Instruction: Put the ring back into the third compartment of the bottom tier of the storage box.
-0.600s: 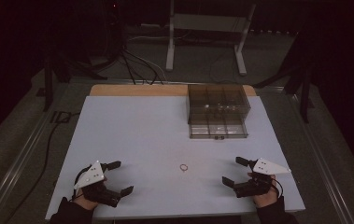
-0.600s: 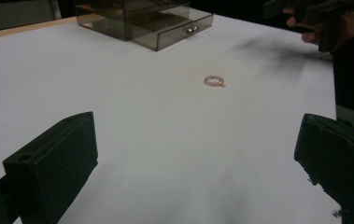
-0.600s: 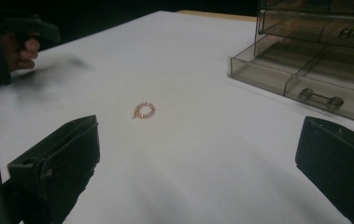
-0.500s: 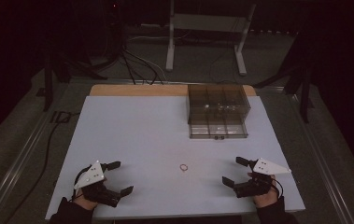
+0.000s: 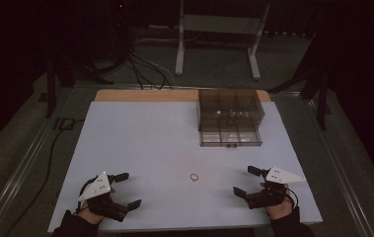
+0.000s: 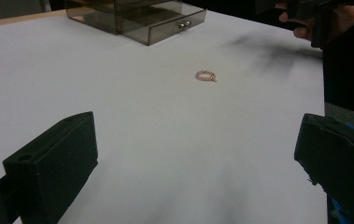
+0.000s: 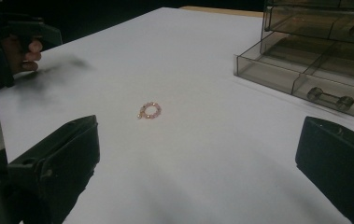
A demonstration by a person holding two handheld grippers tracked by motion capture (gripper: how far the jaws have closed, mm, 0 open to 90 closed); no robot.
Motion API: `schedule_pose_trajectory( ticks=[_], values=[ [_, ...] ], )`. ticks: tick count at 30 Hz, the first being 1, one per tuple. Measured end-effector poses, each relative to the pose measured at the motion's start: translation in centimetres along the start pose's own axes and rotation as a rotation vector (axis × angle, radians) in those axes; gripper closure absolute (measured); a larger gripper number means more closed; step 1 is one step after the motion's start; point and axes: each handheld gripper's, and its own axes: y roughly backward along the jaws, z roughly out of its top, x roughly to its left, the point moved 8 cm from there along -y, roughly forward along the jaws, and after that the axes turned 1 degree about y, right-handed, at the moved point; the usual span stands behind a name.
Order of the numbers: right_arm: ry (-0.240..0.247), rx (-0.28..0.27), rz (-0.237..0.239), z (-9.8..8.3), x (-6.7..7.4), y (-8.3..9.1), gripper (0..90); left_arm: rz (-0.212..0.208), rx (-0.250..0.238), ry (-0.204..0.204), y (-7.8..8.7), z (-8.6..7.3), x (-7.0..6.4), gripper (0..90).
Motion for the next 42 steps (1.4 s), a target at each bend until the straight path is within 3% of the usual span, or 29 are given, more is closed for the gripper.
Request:
schedule_pose_trajectory(
  ticks=[11, 24, 33, 42],
  values=[
    [0.008, 0.012, -0.027, 0.0, -0.3, 0.2, 0.0, 0.016, -0.009, -0.006, 0.1, 0.1, 0.1, 0.5],
    [-0.030, -0.029, -0.066, 1.6, -1.2, 1.2, 0.0, 0.026, -0.031, -0.007, 0.3, 0.4, 0.1, 0.5],
    [-0.014, -0.065, -0.057, 3.6, -1.0, 0.9, 0.0, 0.020, -0.027, -0.011, 0.2, 0.3, 0.0, 0.5],
    [0.003, -0.062, -0.036, 4.5, -0.6, -0.1, 0.0, 0.012, -0.026, -0.008, 0.0, 0.3, -0.1, 0.5]
  ],
)
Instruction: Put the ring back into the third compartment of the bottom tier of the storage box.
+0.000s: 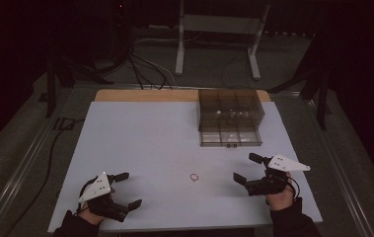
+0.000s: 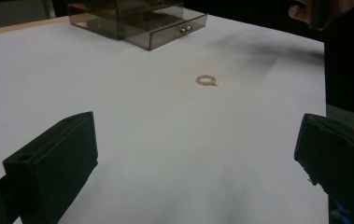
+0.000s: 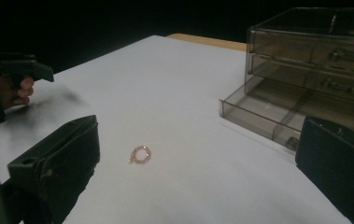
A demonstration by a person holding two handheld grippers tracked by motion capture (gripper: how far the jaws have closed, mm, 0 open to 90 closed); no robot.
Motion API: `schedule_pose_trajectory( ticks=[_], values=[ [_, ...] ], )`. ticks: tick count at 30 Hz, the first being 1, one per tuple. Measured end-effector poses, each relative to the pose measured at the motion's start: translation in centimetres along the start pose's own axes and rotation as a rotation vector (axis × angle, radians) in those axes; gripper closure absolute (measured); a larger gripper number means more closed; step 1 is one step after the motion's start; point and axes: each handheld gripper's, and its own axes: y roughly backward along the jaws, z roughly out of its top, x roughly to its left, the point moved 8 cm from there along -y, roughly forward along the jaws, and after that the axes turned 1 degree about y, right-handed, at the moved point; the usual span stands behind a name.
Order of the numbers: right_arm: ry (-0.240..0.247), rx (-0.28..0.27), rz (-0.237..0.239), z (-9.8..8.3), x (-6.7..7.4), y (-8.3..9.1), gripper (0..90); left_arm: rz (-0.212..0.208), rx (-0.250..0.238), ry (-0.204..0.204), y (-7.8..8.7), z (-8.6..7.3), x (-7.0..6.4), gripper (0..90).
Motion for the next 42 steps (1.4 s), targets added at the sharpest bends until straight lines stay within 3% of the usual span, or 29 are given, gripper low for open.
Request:
schedule_pose_trajectory(
  ticks=[13, 42],
  values=[
    [0.007, 0.011, 0.053, 1.2, 0.8, -2.7, 0.0, -0.003, -0.013, 0.003, 0.0, 0.1, -0.1, 0.5],
    [0.050, 0.120, 0.165, 0.2, 3.5, -8.5, 0.0, -0.006, -0.013, 0.000, 0.1, 0.1, -0.2, 0.5]
  ],
)
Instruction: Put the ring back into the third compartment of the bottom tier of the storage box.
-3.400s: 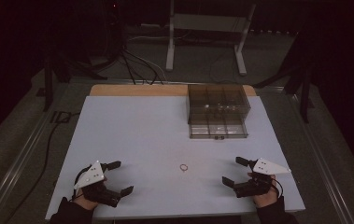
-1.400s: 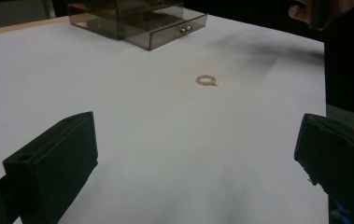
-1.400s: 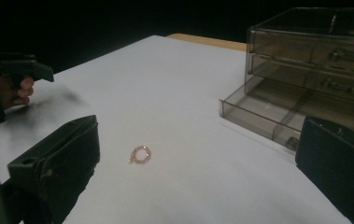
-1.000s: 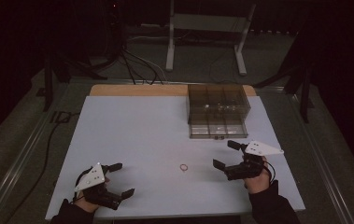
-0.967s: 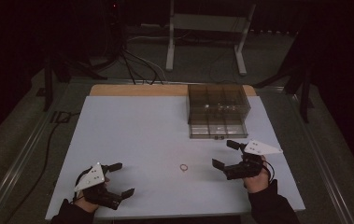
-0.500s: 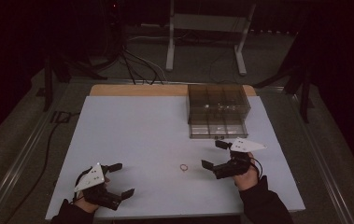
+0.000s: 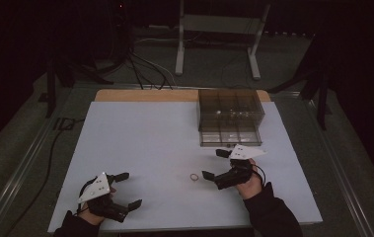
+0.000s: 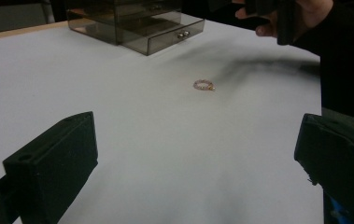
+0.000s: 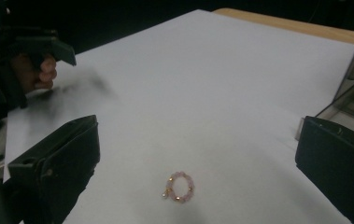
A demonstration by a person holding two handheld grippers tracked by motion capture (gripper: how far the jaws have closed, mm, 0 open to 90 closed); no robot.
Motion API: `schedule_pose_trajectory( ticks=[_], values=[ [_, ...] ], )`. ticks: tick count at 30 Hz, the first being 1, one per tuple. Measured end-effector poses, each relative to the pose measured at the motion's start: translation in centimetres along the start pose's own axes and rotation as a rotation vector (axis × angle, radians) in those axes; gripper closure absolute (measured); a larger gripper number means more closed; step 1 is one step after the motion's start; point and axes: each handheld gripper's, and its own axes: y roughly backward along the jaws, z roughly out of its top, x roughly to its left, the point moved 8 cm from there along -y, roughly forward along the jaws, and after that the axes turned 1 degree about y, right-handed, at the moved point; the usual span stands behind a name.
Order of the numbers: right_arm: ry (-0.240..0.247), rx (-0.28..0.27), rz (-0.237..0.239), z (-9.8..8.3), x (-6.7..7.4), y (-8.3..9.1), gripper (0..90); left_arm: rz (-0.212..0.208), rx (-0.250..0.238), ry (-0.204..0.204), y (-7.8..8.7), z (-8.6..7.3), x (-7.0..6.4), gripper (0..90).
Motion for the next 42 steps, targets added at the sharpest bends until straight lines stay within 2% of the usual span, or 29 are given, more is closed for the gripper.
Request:
schedule_pose_trajectory(
  ticks=[12, 15, 17, 19, 25, 28, 35, 39, 40, 42],
  values=[
    [0.027, 0.063, 0.036, -0.4, 0.8, -2.8, 0.0, -0.002, -0.001, 0.001, 0.1, 0.0, 0.0, 0.5],
    [0.046, 0.107, 0.024, -0.9, 0.6, -3.7, 0.0, -0.002, 0.000, 0.001, 0.1, 0.0, 0.1, 0.5],
    [0.048, 0.132, 0.015, -1.2, 0.5, -4.1, 4.9, -0.002, 0.001, 0.001, 0.1, 0.0, 0.0, 0.5],
    [0.046, 0.152, 0.013, -1.6, 0.5, -4.5, 5.3, -0.002, 0.000, -0.004, 0.1, 0.0, 0.0, 0.5],
    [0.058, 0.212, -0.021, -2.5, 0.3, -4.9, 9.5, -0.004, -0.002, 0.003, 0.1, 0.0, 0.0, 0.5],
    [0.051, 0.231, -0.049, -2.9, 0.1, -5.1, 15.7, -0.005, -0.006, 0.005, 0.2, 0.0, 0.0, 0.5],
    [0.035, 0.287, -0.068, -3.6, 0.1, -5.5, 24.6, -0.006, -0.002, 0.005, 0.1, 0.0, 0.0, 0.5],
    [0.026, 0.290, -0.098, -3.7, -0.3, -5.4, 34.7, -0.006, -0.007, 0.006, 0.2, 0.0, 0.0, 0.5],
    [0.021, 0.294, -0.094, -3.7, -0.3, -5.4, 40.1, -0.006, -0.004, 0.005, 0.2, 0.0, 0.0, 0.5],
    [0.022, 0.310, -0.100, -3.8, -0.4, -5.4, 43.0, -0.006, 0.000, 0.002, 0.1, -0.1, 0.0, 0.5]
  ],
)
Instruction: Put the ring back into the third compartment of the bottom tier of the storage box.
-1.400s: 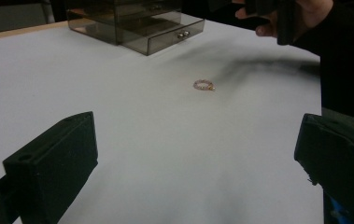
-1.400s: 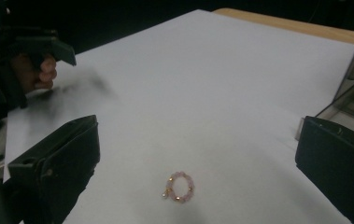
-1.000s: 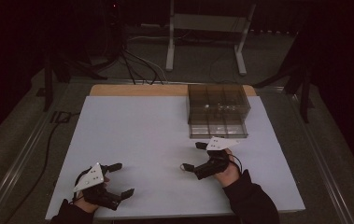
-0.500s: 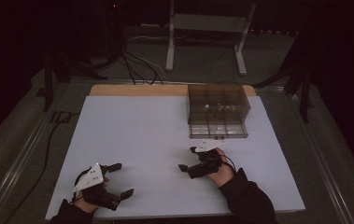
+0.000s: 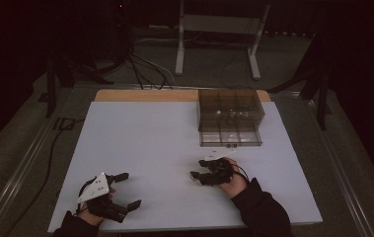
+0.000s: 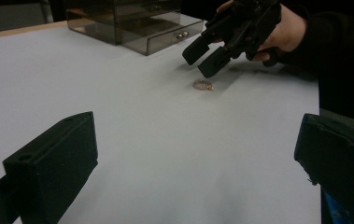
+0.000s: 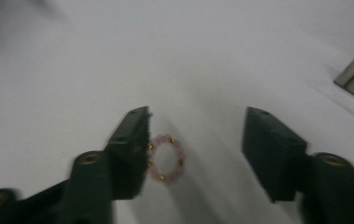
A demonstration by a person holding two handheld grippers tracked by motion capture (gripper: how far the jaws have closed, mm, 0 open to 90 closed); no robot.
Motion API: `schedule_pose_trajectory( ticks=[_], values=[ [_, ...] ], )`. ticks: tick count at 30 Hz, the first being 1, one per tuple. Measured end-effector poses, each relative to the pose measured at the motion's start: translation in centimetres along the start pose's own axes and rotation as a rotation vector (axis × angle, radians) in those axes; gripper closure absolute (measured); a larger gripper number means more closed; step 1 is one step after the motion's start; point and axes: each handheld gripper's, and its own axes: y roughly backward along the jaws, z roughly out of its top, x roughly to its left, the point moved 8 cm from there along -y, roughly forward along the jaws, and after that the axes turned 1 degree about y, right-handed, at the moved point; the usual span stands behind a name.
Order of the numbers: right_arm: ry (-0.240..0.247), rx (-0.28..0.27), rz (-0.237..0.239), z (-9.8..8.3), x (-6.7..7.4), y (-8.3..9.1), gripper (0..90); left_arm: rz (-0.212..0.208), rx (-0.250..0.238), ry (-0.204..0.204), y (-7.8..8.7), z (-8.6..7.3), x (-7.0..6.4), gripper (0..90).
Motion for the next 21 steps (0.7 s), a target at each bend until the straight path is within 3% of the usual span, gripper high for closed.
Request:
schedule_pose_trajectory(
  ticks=[12, 14, 18, 21],
  values=[
    [0.022, 0.062, -0.002, -0.56, 0.33, -0.71, 64.0, -0.005, 0.001, 0.003, 0.00, -0.04, 0.02, 0.5],
    [0.038, 0.069, -0.011, -0.53, 0.28, -0.69, 70.8, -0.005, -0.007, 0.008, 0.01, 0.04, 0.08, 0.5],
    [0.071, 0.080, -0.031, -0.54, 0.49, -0.73, 74.6, -0.004, -0.003, 0.004, 0.03, 0.01, 0.05, 0.5],
    [0.097, 0.093, -0.029, -0.51, 0.71, -0.77, 82.3, -0.003, -0.005, 0.008, 0.02, 0.03, 0.06, 0.5]
  ],
)
